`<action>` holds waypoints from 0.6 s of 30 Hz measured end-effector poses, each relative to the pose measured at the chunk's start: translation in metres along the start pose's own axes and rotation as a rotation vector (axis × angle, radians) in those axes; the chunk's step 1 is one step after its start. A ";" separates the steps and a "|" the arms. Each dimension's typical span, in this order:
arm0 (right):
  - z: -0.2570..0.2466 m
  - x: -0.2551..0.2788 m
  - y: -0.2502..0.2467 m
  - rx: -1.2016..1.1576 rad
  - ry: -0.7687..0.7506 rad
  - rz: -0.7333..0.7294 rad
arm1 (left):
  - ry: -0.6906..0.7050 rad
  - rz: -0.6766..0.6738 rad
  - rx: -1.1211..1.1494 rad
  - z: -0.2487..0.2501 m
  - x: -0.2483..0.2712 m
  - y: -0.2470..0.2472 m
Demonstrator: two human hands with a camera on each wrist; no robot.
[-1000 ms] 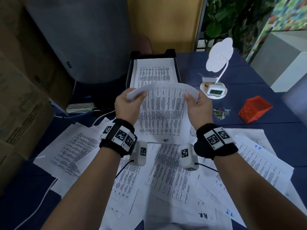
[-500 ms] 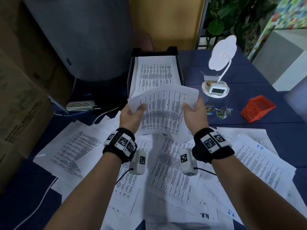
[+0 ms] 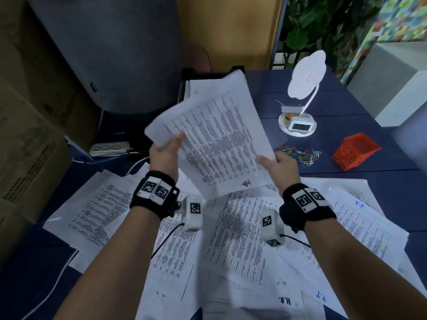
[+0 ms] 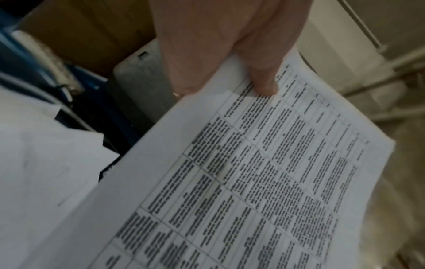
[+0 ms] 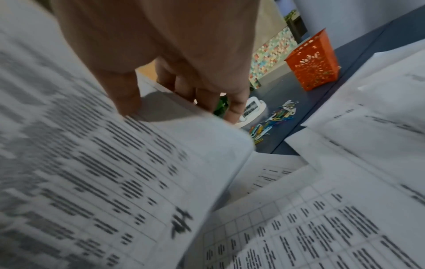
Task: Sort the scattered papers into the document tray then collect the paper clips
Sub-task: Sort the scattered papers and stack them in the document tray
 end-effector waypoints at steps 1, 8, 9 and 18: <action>0.001 0.000 -0.003 -0.066 0.008 0.032 | -0.015 0.006 0.027 -0.001 -0.001 -0.003; -0.009 -0.001 0.008 -0.680 0.122 0.117 | -0.121 -0.010 0.332 -0.014 -0.004 -0.009; -0.010 0.000 0.011 -0.681 0.139 0.094 | -0.141 -0.020 0.360 -0.018 -0.005 -0.008; -0.025 -0.004 -0.002 -0.348 -0.044 0.083 | 0.013 0.084 -0.071 -0.015 -0.016 -0.041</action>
Point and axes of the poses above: each hand's wrist, its own x-axis away from the middle knuckle, its own y-axis out of the palm, z = x × y, the point moved 7 cm from there along -x, towards the middle knuckle, and after that the axes turned 6 degrees about -y, right-handed, at the moved point
